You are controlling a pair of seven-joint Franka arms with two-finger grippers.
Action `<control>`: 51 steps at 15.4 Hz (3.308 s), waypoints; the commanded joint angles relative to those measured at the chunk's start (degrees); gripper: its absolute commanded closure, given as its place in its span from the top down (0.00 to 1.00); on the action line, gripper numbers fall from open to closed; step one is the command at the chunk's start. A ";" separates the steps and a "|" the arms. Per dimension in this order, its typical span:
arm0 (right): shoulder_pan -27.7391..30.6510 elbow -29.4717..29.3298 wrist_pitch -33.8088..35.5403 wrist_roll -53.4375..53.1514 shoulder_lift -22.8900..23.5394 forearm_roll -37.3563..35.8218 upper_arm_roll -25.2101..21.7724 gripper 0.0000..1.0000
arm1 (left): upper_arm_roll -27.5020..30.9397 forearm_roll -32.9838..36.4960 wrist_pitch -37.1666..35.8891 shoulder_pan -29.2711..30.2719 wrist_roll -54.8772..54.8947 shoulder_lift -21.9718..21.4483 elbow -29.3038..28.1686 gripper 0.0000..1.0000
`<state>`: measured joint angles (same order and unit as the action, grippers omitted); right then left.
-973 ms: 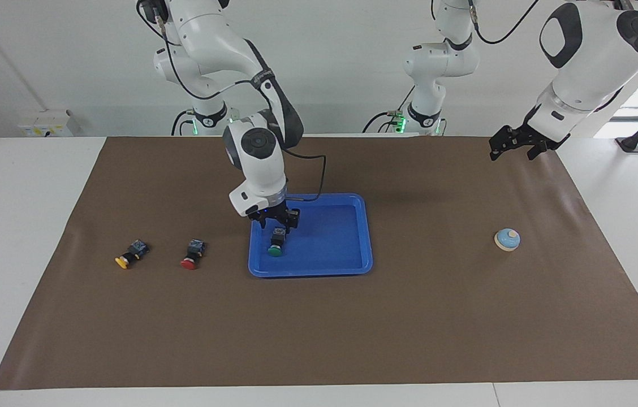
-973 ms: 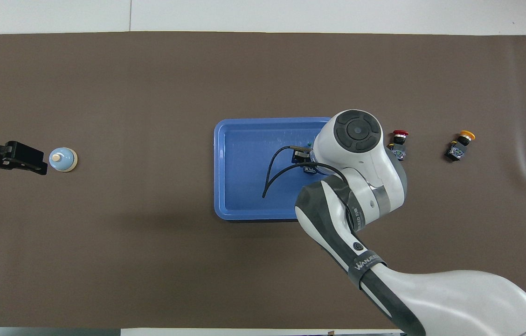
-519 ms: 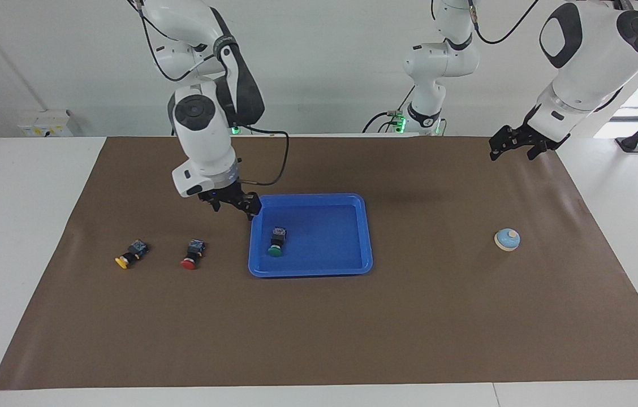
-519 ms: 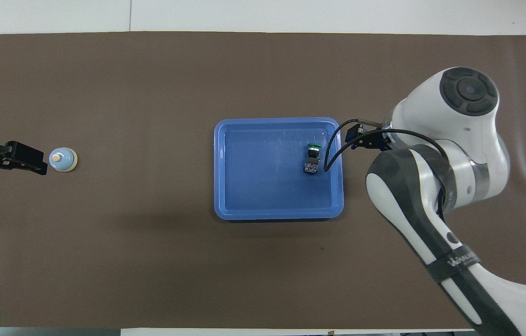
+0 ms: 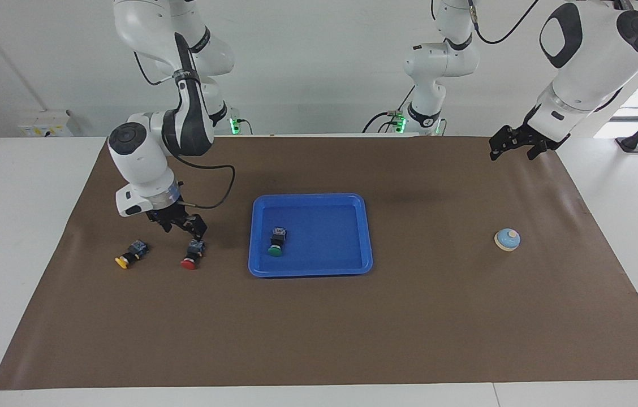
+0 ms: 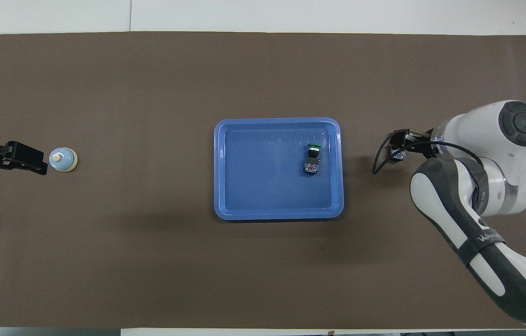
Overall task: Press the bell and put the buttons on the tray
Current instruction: 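Grasp the red button with the right gripper, then carry the red button into the tray beside the green one, release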
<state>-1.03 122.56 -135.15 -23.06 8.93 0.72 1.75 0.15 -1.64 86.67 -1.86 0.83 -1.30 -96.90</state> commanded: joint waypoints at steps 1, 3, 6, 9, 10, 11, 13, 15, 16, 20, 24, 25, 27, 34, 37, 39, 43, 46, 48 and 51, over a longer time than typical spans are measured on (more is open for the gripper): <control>0.94 5.84 -7.56 -0.76 -0.59 -1.77 0.62 1.00 | -0.24 -0.12 -0.37 0.55 -0.30 -0.81 -0.13 1.00; 1.30 6.81 -10.91 -0.84 0.73 -2.13 0.71 1.00 | -0.24 -0.12 -0.37 0.55 -0.30 -0.81 -0.13 1.00; 0.94 6.72 -14.25 -0.93 3.02 -2.30 0.71 1.00 | -0.24 -0.12 -0.37 0.55 -0.21 -0.81 -0.13 1.00; 1.12 6.72 -15.92 -1.11 4.60 -2.30 0.71 0.87 | -0.24 -0.12 -0.37 0.55 -0.30 -0.81 -0.13 1.00; 1.12 6.72 -16.37 -1.11 4.95 -2.30 0.71 0.64 | -0.24 -0.12 -0.37 0.55 -0.30 -0.81 -0.13 1.00; 1.12 6.46 -16.28 -1.02 5.04 -2.30 0.62 0.42 | -0.24 -0.12 -0.37 0.55 -0.30 -0.81 -0.13 1.00; 0.95 6.29 -15.76 -1.45 4.96 -2.30 0.71 0.00 | -0.24 -0.12 -0.37 0.55 -0.30 -0.81 -0.13 1.00; 0.59 5.85 -14.80 -3.91 4.96 -2.30 0.71 0.00 | -0.24 -0.12 -0.37 0.55 -0.30 -0.81 -0.13 1.00; 0.50 5.58 -13.75 -4.18 4.87 -2.30 0.71 0.00 | -0.24 -0.12 -0.37 0.55 -0.21 -0.81 -0.13 1.00; -0.72 -2.65 -1.64 -3.92 3.82 -3.36 0.80 0.00 | -0.24 -0.12 -0.37 0.55 -0.21 -0.81 -0.13 1.00; -7.21 -13.73 8.84 -5.49 4.43 -3.27 1.24 0.00 | -0.24 -0.12 -0.37 0.55 -0.30 -0.81 -0.13 1.00; -9.67 -15.06 9.38 -7.24 4.69 -3.27 1.15 0.00 | -0.24 -0.12 -0.37 0.55 -0.21 -0.81 -0.13 1.00; -13.54 -17.26 10.60 -9.71 5.22 -3.27 1.24 0.00 | -0.24 -0.12 -0.37 0.55 -0.21 -0.81 -0.13 1.00; -24.62 -22.54 17.11 -17.53 8.91 -4.86 1.24 0.00 | -0.24 -0.12 -0.37 0.55 -0.30 -0.81 -0.13 1.00; -25.68 -20.09 14.49 -18.51 9.70 -4.50 1.33 0.00 | -0.24 -0.12 -0.37 0.55 -0.30 -0.81 -0.13 1.00; -26.21 -18.42 11.24 -19.30 10.40 -4.50 1.33 0.00 | -0.24 -0.12 -0.37 0.55 -0.30 -0.81 -0.13 1.00; -27.79 -16.84 4.55 -22.28 12.69 -4.50 1.33 0.00 | -0.24 -0.12 -0.37 0.55 -0.30 -0.81 -0.13 1.00; -28.93 -15.51 3.06 -25.62 12.87 -4.59 1.33 0.00 | -0.24 -0.12 -0.37 0.55 -0.30 -0.81 -0.13 1.00; -29.38 -14.11 2.97 -27.55 12.61 -4.59 1.33 0.00 | -0.24 -0.12 -0.37 0.55 -0.21 -0.81 -0.13 1.00; -29.47 -14.54 3.66 -30.27 12.25 -4.50 1.24 1.00 | -0.24 -0.12 -0.37 0.55 -0.21 -0.81 -0.13 1.00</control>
<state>-30.60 107.10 -130.97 -50.79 22.45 -3.49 3.09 0.15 -1.63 86.67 -1.86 0.83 -1.30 -96.90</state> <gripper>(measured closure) 0.493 0.000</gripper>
